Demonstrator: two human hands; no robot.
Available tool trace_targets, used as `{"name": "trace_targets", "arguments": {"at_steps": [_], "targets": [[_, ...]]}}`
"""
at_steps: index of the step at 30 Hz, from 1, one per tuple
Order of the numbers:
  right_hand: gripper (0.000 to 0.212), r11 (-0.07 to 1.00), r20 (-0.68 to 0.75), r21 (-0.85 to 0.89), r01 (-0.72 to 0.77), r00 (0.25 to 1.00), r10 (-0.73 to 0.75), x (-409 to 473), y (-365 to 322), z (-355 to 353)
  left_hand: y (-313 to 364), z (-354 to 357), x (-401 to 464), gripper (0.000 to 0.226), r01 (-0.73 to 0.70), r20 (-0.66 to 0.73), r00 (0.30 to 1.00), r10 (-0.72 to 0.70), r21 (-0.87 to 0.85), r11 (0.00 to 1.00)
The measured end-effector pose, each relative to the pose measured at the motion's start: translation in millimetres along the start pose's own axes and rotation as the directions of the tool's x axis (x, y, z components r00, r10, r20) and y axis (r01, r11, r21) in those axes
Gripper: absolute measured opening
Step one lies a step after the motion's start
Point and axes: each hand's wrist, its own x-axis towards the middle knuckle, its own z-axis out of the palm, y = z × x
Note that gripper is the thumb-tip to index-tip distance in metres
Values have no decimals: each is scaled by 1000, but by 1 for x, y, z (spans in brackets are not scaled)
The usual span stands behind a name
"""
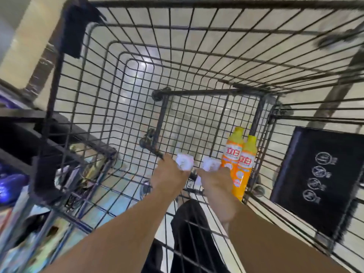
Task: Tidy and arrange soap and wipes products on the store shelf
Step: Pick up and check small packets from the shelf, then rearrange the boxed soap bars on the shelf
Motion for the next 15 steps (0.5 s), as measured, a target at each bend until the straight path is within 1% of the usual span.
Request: {"name": "trace_targets", "arguments": {"at_steps": [2,4,5,8,10,11,13,14,15], "targets": [[80,1000,43,-11,-2,999,2,1,0,0,1,-2,0,63,-4,56,998,4,-1,1000],[75,1000,84,17,-8,996,6,0,-1,0,3,-9,-2,66,-1,94,996,1,4,1000],[67,1000,106,16,-10,994,8,0,-1,-1,3,-14,-4,68,-6,111,994,6,2,1000],[29,1000,139,-24,10,990,-7,-4,0,-12,0,-35,-14,69,-18,158,987,27,-60,998],[17,997,136,-48,68,989,-61,-14,-1,-26,-5,-56,-25,59,-27,174,984,49,-126,992],[13,991,145,-57,121,983,-112,-24,-5,-36,-7,-69,-32,52,-40,170,983,71,-178,983],[14,970,161,-21,241,959,-235,-51,-13,-55,-16,-98,-51,36,-100,128,980,155,-362,927],[13,955,177,33,295,939,-296,-73,-16,-64,-24,-116,-63,29,-138,73,979,191,-452,881],[9,932,189,127,338,915,-358,-98,-18,-72,-32,-134,-78,24,-190,-18,978,210,-505,842]]}}
